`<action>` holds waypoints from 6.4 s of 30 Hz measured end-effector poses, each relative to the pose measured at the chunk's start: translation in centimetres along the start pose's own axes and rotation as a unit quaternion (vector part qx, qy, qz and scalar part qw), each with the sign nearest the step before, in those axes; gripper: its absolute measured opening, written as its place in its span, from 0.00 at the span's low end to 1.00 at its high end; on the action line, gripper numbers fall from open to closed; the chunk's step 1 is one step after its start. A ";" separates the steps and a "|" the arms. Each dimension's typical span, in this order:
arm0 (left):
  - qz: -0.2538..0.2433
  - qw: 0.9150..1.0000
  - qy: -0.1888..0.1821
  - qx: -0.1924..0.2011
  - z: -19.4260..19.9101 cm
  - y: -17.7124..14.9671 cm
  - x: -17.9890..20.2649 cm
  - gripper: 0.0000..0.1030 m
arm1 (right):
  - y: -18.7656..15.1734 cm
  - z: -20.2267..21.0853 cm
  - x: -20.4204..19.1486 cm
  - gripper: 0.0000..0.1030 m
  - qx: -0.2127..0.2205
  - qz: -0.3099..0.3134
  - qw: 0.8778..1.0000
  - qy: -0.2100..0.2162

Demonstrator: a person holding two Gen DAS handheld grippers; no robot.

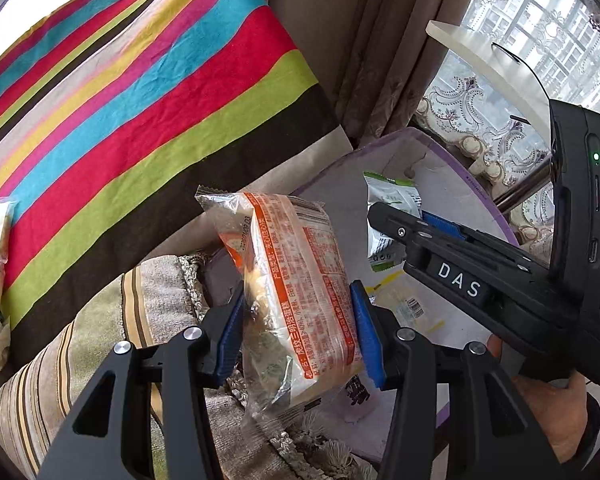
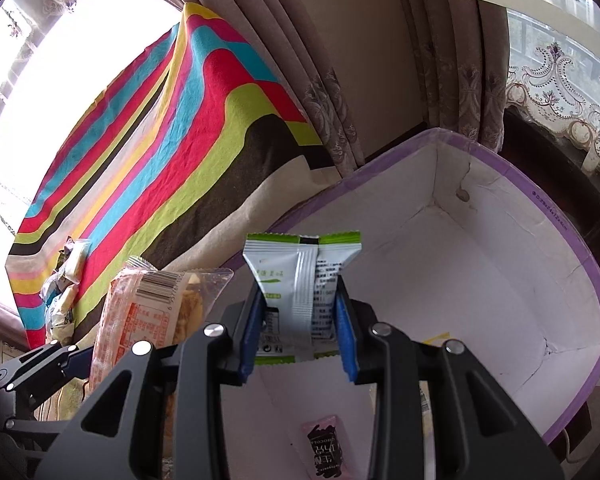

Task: Organize snacks
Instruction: 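Carry both packets over the white box and open both tools to release them, then move both open tools back to the snack pile, then grasp the clear round-cake bag with the right tool while the left tool grasps a blue-edged clear bag, then carry both bags off the table and over the white box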

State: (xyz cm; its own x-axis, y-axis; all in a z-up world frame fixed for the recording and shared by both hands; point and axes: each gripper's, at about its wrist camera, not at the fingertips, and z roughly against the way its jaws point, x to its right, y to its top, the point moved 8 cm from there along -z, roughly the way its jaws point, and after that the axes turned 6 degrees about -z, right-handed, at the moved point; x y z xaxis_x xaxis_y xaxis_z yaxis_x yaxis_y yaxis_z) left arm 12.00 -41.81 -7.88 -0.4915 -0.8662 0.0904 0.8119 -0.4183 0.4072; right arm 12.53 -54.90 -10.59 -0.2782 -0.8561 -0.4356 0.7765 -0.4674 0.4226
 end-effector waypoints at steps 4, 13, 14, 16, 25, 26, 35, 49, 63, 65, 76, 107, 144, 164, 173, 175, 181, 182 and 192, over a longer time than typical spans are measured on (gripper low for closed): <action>-0.004 1.000 -0.003 -0.004 -0.3 0.1 0.6 0.47 | 0.0 -0.1 0.0 0.34 0.000 -0.002 1.000 -0.003; 0.007 1.000 -0.003 0.005 0.3 0.1 0.2 0.64 | 0.5 0.8 0.0 0.65 0.015 -0.004 1.000 -0.015; 0.006 1.000 -0.001 0.008 0.4 0.1 0.1 0.64 | 0.5 0.9 -0.1 0.67 0.016 -0.004 1.000 -0.015; 0.004 1.000 0.006 0.015 1.0 0.2 -0.1 0.68 | 0.6 1.2 -0.2 0.69 0.020 -0.004 1.000 -0.014; 0.024 0.996 0.046 0.071 4.4 0.5 -2.7 0.69 | 1.0 2.6 -1.4 0.74 0.035 0.004 0.999 -0.017; 0.024 0.995 0.051 0.078 4.9 0.5 -3.1 0.69 | 1.0 2.8 -1.7 0.74 0.038 0.007 0.999 -0.018; 0.021 0.985 0.119 0.127 9.2 -0.1 -7.8 0.77 | 1.2 5.4 -6.0 0.74 0.081 0.059 0.995 -0.013; 0.098 0.963 0.223 0.119 12.8 -5.2 -15.9 0.94 | -1.3 6.5 -14.8 0.91 0.108 0.163 0.980 -0.028; 0.188 0.929 0.293 0.126 16.4 -10.0 -22.5 0.95 | -3.1 6.1 -21.0 0.95 0.142 0.230 0.956 -0.109; 0.201 0.929 0.282 0.127 16.6 -10.8 -23.4 0.95 | -3.5 5.8 -21.8 0.95 0.135 0.234 0.958 -0.100; 0.296 0.917 0.228 0.140 18.5 -17.4 -30.0 0.95 | -7.6 3.5 -27.9 0.95 0.056 0.264 0.963 0.013; 0.369 0.907 0.136 0.152 16.7 -18.9 -37.5 0.73 | -11.9 -10.4 -39.1 0.91 -0.095 0.276 0.956 0.020; 0.121 0.982 0.141 0.020 7.2 -7.6 -41.8 0.85 | -11.7 -13.4 -38.9 0.35 -0.114 0.291 0.950 0.000; 0.159 0.968 0.191 0.033 10.3 -8.9 -41.9 0.66 | -11.2 -9.8 -38.6 0.35 -0.088 0.287 0.954 0.022; 0.190 0.956 0.210 0.080 14.2 -9.3 -39.7 0.66 | -10.6 -7.7 -37.7 0.35 -0.072 0.280 0.957 0.030; 0.191 0.955 0.210 0.086 14.7 -9.2 -39.1 0.66 | -10.5 -7.3 -37.4 0.35 -0.066 0.280 0.957 0.028; 0.185 0.956 0.207 0.091 15.0 -8.8 -37.0 0.66 | -9.6 -6.1 -36.4 0.35 -0.046 0.280 0.959 0.021; 0.183 0.957 0.206 0.091 15.0 -8.8 -36.7 0.66 | -9.5 -5.9 -36.2 0.35 -0.045 0.278 0.959 0.021; 0.161 0.965 0.186 0.091 13.9 -7.7 -32.3 0.66 | -7.9 -4.4 -32.8 0.35 -0.031 0.253 0.967 0.013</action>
State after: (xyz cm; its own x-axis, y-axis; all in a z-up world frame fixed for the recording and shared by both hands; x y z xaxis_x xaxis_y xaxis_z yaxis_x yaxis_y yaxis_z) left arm 17.23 -6.85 -1.24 -0.0489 -0.9956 -0.0797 0.8188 -0.0857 0.5676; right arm 17.95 -22.12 -3.11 0.1608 -0.9652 -0.2060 0.8424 0.0254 0.5383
